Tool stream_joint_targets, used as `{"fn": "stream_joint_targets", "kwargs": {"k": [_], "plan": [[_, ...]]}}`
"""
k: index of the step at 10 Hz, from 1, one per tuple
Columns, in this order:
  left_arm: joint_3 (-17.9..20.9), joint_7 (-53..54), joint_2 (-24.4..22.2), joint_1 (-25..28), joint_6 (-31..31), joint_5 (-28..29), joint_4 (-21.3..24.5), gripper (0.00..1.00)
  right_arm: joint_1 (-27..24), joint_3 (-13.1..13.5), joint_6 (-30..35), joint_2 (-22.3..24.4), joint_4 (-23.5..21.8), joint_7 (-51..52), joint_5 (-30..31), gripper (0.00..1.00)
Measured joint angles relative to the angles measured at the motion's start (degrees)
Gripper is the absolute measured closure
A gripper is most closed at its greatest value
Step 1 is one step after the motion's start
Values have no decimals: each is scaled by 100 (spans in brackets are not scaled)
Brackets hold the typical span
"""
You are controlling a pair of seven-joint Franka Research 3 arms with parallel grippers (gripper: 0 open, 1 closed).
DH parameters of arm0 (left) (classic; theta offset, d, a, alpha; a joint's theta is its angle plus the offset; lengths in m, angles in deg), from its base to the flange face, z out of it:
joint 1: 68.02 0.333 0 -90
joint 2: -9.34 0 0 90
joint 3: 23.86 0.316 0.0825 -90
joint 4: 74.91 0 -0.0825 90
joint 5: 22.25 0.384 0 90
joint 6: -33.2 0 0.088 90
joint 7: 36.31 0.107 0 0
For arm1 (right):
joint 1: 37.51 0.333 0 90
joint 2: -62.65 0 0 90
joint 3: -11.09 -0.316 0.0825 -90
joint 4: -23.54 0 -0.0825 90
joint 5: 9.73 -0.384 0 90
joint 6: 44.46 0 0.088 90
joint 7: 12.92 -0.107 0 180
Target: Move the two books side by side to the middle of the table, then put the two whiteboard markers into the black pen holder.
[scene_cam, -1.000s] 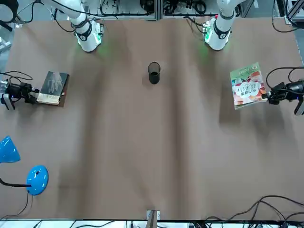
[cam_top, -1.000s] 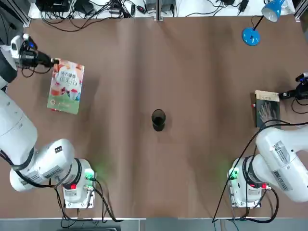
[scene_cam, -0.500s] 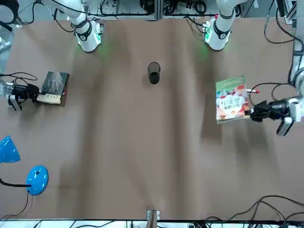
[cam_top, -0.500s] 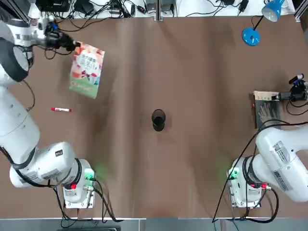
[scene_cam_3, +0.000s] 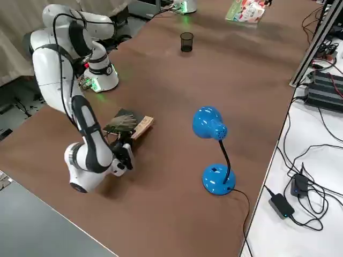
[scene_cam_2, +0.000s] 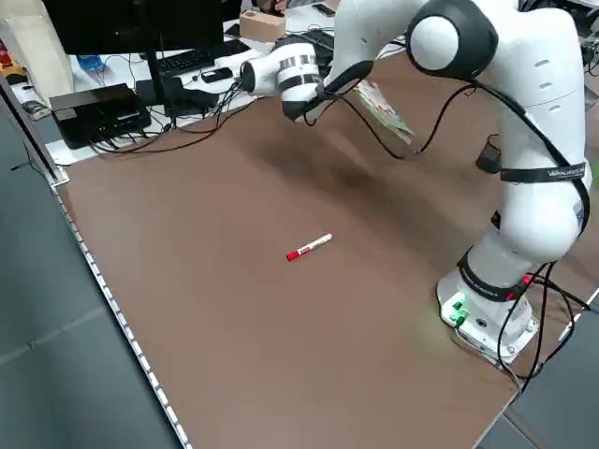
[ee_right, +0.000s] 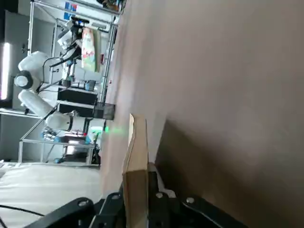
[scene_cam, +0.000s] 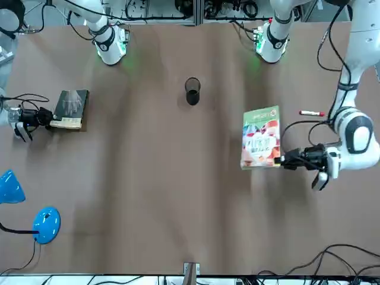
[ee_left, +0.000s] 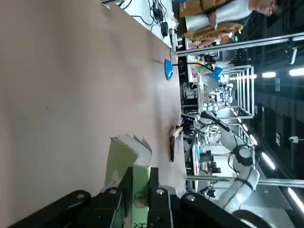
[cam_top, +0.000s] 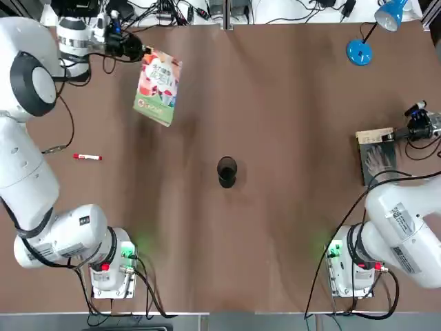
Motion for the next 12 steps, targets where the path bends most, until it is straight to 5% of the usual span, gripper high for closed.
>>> {"fn": "stream_joint_targets", "kwargs": {"k": [3, 8, 12], "plan": [[-696, -263, 622, -71, 892, -123, -338, 84, 134, 12, 968, 507, 200, -693, 33, 85], [-824, -732, 1160, -771, 1984, -233, -624, 84, 140, 23, 2599, 965, 551, -2100, 119, 85], [-834, -725, 1277, -1230, 2579, -221, -609, 84, 493, -54, 3111, 2465, 548, -3153, -254, 85]]}}
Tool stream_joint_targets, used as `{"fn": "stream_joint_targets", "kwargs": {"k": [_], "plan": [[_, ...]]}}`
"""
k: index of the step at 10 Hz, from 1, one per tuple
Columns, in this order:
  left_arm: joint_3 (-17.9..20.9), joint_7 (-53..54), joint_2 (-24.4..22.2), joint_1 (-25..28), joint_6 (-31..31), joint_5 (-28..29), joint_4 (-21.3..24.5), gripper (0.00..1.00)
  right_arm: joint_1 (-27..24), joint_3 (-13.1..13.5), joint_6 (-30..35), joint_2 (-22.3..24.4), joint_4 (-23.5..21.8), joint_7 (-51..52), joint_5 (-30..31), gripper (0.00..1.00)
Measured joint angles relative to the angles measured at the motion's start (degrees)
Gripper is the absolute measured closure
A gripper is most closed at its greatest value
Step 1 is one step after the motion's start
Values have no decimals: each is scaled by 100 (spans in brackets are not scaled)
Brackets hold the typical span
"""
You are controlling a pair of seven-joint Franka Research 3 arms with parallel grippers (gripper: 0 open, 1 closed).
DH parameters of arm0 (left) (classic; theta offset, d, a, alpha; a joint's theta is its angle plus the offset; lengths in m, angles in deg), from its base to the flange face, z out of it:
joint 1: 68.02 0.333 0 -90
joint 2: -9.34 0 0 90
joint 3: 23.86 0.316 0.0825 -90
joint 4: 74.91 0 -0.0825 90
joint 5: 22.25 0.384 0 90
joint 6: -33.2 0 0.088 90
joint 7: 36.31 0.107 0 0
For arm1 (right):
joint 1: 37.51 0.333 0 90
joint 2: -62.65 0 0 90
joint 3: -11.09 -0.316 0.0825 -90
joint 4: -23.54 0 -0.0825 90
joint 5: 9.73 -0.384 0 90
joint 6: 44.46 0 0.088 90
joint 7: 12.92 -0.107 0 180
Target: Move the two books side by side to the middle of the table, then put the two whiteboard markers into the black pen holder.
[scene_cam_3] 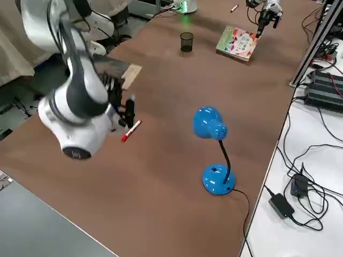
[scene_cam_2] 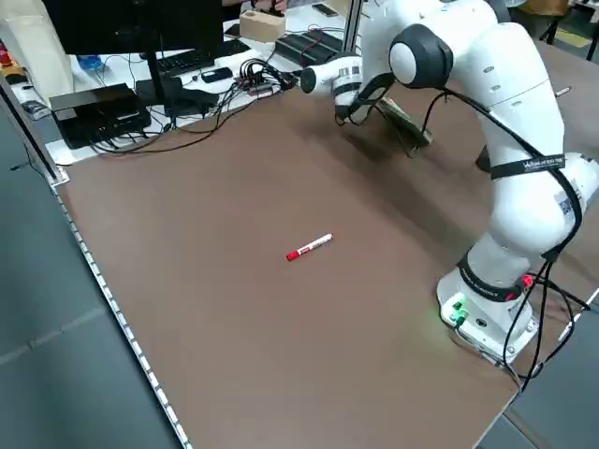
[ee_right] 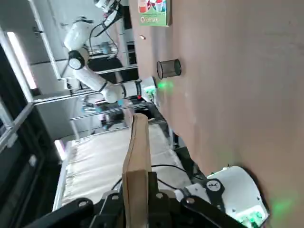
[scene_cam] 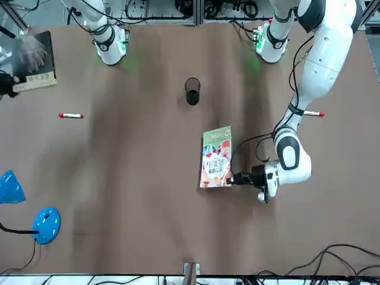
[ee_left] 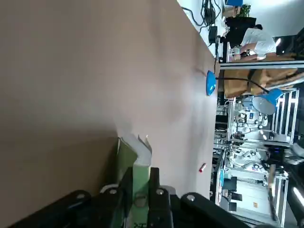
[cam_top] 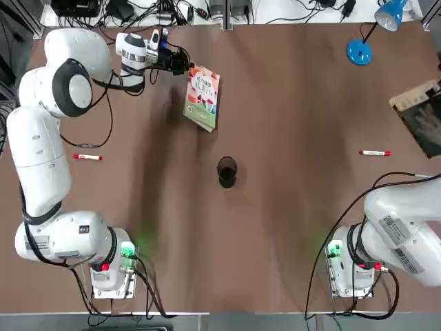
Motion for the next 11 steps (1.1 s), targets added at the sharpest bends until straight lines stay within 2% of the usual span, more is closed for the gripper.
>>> {"fn": "stream_joint_targets", "kwargs": {"k": [3, 5, 7, 8, 9, 11], "plan": [[0, 1, 112, -87, 134, 1, 31, 84, 328, -20, 220, 787, -42, -1376, -1027, 85], [-4, -8, 118, -99, 202, 1, 37, 84, 1178, -36, -305, 1069, -83, -1760, -1554, 85], [-11, -11, 123, -171, 345, 1, 52, 81, 2344, -59, -1366, 1127, -151, -1926, -1936, 85], [-21, -35, 121, -201, 358, 1, 50, 70, 2844, -62, -1983, 1119, -227, -2002, -2113, 85], [-26, -50, 119, -225, 428, 1, 45, 53, 3222, -64, -2605, 1100, -324, -2038, -2263, 85], [-36, -58, 87, -250, 524, 1, 28, 20, 3654, -55, -3675, 978, -523, -2046, -2549, 85]]}}
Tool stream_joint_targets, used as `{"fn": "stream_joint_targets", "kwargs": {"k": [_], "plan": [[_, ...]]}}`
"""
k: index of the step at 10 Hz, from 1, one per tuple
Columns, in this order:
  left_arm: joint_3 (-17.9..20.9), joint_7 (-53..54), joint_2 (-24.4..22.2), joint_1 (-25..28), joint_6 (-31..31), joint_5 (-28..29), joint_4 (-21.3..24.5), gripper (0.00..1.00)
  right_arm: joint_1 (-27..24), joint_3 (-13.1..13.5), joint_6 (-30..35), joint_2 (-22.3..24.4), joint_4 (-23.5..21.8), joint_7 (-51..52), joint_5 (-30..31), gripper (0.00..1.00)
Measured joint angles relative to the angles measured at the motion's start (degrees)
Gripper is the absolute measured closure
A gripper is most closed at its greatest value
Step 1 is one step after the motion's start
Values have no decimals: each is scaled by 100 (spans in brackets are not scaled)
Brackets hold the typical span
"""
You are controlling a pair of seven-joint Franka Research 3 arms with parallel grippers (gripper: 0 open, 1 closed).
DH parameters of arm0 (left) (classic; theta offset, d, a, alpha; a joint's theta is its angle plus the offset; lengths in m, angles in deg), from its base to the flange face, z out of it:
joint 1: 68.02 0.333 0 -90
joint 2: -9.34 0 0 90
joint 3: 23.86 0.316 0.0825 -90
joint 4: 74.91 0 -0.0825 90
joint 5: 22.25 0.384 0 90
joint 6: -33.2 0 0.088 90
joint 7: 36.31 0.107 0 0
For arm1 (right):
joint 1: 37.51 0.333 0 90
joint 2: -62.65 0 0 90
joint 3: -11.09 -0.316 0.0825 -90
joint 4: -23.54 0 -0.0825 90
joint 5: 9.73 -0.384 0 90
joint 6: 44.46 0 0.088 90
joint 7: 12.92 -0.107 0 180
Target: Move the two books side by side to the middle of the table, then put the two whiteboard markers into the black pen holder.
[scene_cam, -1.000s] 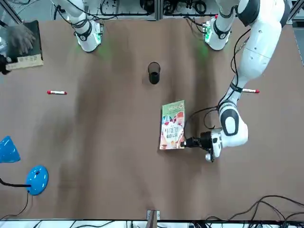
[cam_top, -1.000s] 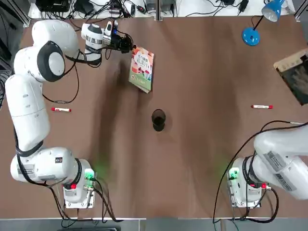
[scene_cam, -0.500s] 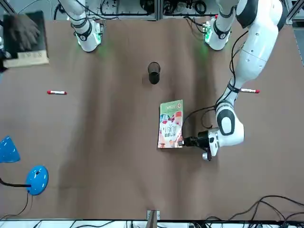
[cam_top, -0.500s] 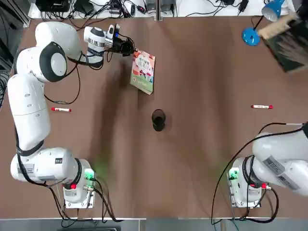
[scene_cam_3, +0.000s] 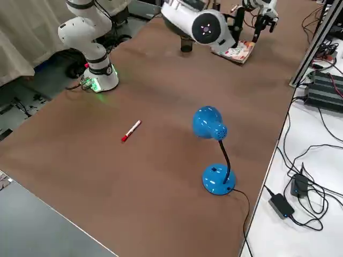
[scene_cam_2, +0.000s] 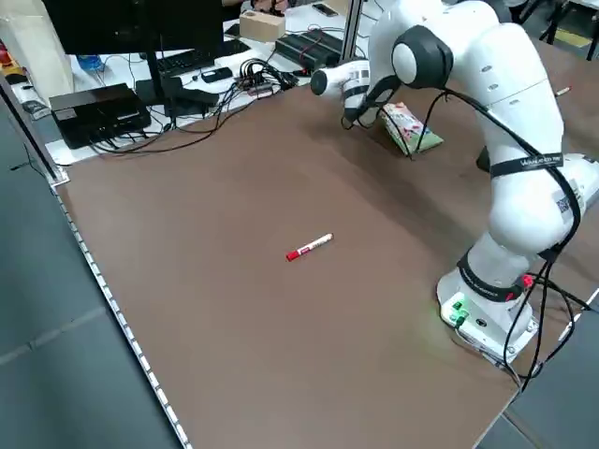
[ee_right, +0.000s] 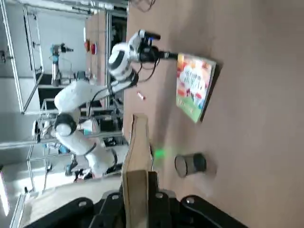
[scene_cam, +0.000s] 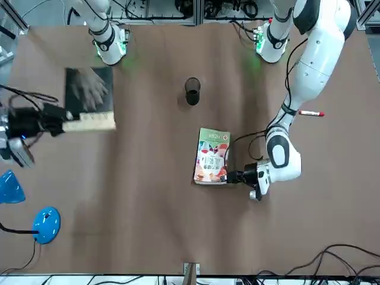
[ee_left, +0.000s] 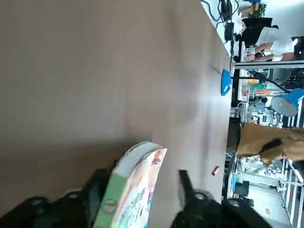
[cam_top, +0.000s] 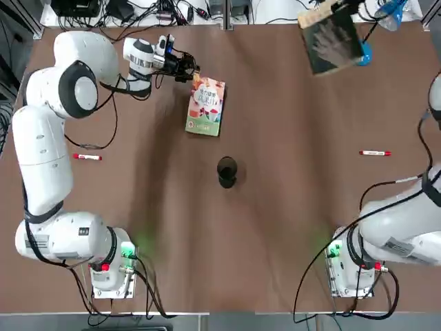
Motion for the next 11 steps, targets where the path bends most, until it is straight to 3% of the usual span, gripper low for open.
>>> {"fn": "stream_joint_targets", "kwargs": {"k": [1, 2, 6, 8, 11], "plan": [[2, -6, -63, 18, 9, 30, 1, 7, 167, 2, -478, -71, -143, 0, -147, 85], [16, -29, -178, 45, 9, 102, 11, 0, 361, 2, -989, -145, -316, 2, -289, 85], [565, -87, -1027, 93, -84, 571, 418, 0, 1215, 7, -2568, -723, -572, 6, -442, 85], [1083, -522, -1513, 105, -662, 1289, 529, 0, 1754, 10, -3370, -1142, -610, 6, -739, 85], [1806, -1022, -2141, 139, -1511, 2512, 328, 0, 2461, 17, -4440, -1702, -736, 2, -1119, 85]]}}
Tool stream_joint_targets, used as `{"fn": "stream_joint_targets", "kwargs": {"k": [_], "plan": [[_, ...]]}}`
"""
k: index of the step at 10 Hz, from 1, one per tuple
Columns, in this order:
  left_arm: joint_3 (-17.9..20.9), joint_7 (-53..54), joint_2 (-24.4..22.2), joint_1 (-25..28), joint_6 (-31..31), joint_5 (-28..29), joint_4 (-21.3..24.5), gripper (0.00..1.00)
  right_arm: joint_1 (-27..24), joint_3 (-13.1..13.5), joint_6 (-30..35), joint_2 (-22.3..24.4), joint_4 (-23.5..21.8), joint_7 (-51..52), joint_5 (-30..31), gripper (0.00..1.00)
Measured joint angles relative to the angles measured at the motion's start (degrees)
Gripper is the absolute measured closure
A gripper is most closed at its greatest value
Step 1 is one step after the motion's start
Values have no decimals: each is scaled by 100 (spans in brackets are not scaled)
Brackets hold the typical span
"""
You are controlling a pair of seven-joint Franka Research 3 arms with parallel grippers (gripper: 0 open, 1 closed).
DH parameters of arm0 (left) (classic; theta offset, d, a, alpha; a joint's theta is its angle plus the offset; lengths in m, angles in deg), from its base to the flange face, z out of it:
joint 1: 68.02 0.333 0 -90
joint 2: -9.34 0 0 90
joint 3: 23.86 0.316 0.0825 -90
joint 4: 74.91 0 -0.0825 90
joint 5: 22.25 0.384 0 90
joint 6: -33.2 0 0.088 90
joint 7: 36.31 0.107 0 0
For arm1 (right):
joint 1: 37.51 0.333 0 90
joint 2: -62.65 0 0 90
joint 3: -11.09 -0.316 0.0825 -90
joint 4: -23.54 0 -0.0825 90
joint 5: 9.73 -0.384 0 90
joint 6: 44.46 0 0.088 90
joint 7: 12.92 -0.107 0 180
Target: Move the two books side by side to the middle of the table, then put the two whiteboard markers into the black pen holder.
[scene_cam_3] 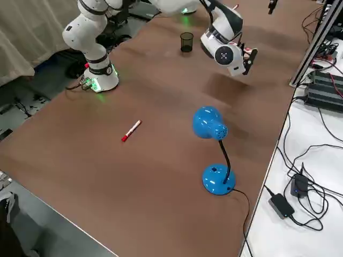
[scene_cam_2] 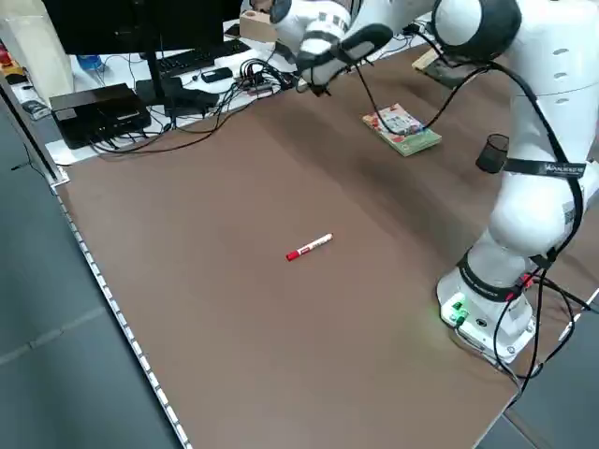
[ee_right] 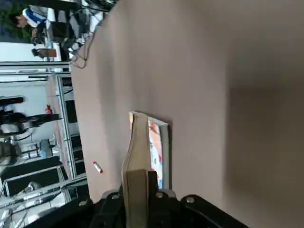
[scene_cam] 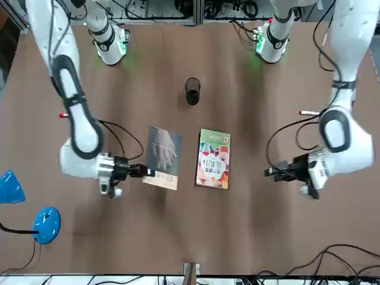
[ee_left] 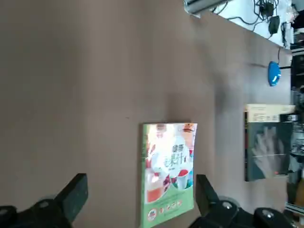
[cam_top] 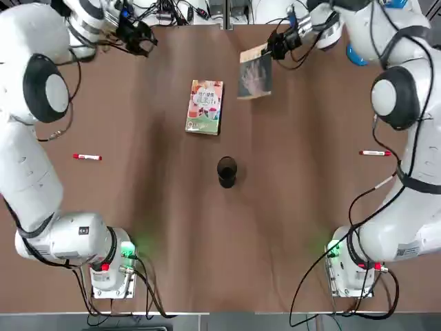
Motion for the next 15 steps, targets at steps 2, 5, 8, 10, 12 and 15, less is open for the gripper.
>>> {"fn": "stream_joint_targets", "kwargs": {"k": [2, 5, 8, 10, 12, 15], "plan": [[305, -239, -521, 9, -46, 1188, -105, 0, 207, 8, -314, -236, -79, 2, -261, 85], [438, -915, -1229, -56, -299, 2638, -113, 0, 527, 13, -747, -523, -79, 155, -547, 85], [413, -1823, -1702, -133, -901, 3891, -114, 0, 749, 23, -1215, -675, -76, 682, -554, 85], [424, -1938, -2253, -122, -1321, 4129, 0, 0, 763, 30, -1228, -696, -73, 954, -557, 85], [449, -1949, -2769, -82, -1382, 4377, 447, 0, 835, 29, -1310, -698, -69, 1077, -558, 71], [448, -1968, -2936, -48, -1378, 4435, 630, 0, 855, 55, -1414, -697, -17, 1084, -570, 23]]}}
